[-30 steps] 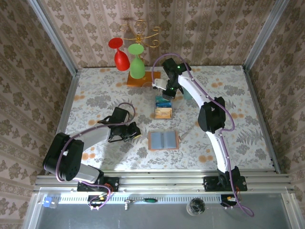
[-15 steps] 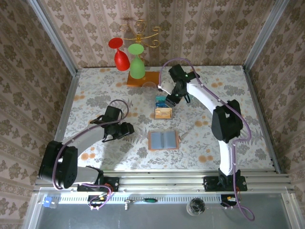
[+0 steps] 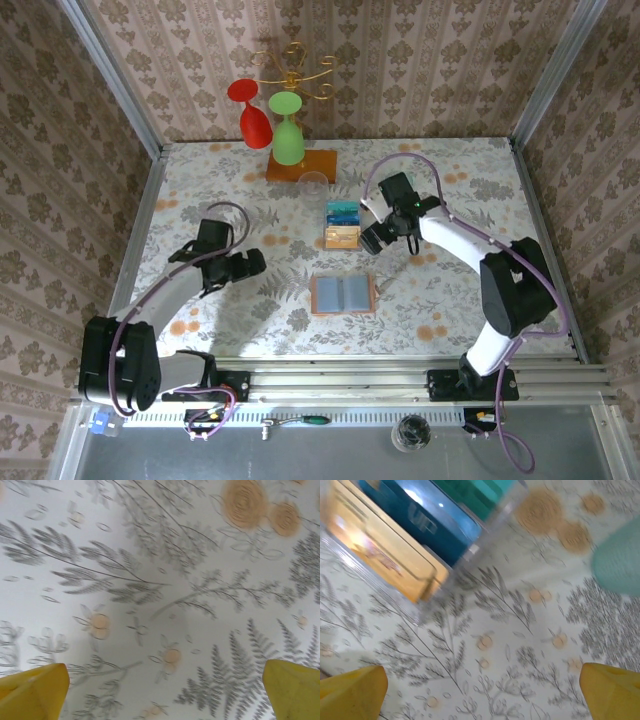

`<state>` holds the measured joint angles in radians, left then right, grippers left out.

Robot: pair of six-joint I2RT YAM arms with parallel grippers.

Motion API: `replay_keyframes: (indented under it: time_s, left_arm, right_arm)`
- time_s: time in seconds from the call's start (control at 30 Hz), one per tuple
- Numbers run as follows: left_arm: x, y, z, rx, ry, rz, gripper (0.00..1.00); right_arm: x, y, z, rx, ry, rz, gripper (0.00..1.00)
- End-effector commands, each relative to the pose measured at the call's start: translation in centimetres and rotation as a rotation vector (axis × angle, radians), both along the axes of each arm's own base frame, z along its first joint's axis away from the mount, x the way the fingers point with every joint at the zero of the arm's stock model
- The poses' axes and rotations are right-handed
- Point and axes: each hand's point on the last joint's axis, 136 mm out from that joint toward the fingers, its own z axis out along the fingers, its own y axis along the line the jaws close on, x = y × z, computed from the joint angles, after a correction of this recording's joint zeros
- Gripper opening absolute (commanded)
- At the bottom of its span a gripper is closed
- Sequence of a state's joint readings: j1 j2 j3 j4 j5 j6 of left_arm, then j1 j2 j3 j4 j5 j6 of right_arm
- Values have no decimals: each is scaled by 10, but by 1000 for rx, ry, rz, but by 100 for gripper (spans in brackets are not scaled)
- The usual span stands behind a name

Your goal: Take the credit cards out of the card holder

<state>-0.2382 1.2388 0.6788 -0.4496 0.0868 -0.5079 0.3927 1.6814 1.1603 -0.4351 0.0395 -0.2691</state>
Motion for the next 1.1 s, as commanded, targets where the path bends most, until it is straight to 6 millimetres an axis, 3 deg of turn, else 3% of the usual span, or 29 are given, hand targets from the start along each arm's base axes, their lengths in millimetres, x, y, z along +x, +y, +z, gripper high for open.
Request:
replay_keyframes:
  time_s: [0.0,0.17,0.43,0.73,0.93,1.07]
  left_arm:
    - [11,30,15,160,-62,23,100]
    - [30,56,30,280,-182,68,100]
    - [55,87,39,402,-279,91,100]
    - [80,110,51,566,-501,64,100]
    - [84,108,52,489,-723,69,100]
    - [92,107,55,462,-756,55,100]
  right_arm:
    - [13,-33,15,-27,-147,-168,100]
    - [11,-76,10,-30,-261,-332,100]
    - [10,-126,6,25,-418,-537,100]
    - [12,-144,16,133,-575,-588,100]
    - [17,-152,20,222,-637,-610,100]
    - [20,-154,14,242,-634,-609,100]
